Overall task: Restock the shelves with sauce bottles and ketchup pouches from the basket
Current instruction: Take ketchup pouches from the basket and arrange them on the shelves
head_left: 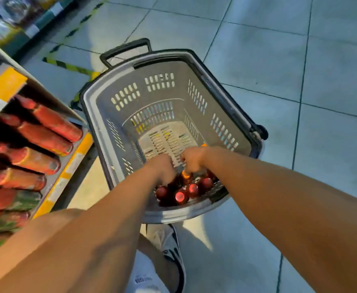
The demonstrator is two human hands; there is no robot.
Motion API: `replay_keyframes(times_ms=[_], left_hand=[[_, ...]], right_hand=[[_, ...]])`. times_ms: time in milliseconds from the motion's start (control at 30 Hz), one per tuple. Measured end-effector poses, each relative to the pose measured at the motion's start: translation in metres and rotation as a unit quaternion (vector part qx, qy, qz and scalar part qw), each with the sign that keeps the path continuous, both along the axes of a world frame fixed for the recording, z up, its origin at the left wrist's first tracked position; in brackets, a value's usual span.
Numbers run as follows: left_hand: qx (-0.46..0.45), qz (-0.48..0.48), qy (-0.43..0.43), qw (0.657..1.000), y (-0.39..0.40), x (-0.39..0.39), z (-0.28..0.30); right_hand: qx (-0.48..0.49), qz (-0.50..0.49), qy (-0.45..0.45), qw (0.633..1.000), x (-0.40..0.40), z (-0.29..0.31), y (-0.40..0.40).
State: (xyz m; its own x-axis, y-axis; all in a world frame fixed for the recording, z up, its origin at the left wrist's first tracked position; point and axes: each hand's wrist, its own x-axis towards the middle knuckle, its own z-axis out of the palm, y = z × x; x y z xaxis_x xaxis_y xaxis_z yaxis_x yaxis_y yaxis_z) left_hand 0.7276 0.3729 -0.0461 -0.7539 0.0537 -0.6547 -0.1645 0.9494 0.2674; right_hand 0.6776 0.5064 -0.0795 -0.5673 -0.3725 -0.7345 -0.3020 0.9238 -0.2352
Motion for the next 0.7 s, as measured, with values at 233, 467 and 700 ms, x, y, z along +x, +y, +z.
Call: replay_keyframes(times_ms=[233,467,700], left_hand=[[-0.013,-0.006,-0.028,1.000,0.002,-0.011,-0.028],[-0.025,-0.020,-0.071,0.997,0.007,-0.009,-0.038],[-0.029,-0.003,-0.058,0.998,0.007,-0.018,-0.053]], right_hand=[[-0.006,0.018,-0.011,1.000,-0.002,-0.033,-0.007],[-0.001,0.039,-0.027,0.999,-0.006,-0.046,-0.016],[0.024,0.061,-0.028,0.997,-0.011,-0.057,-0.018]])
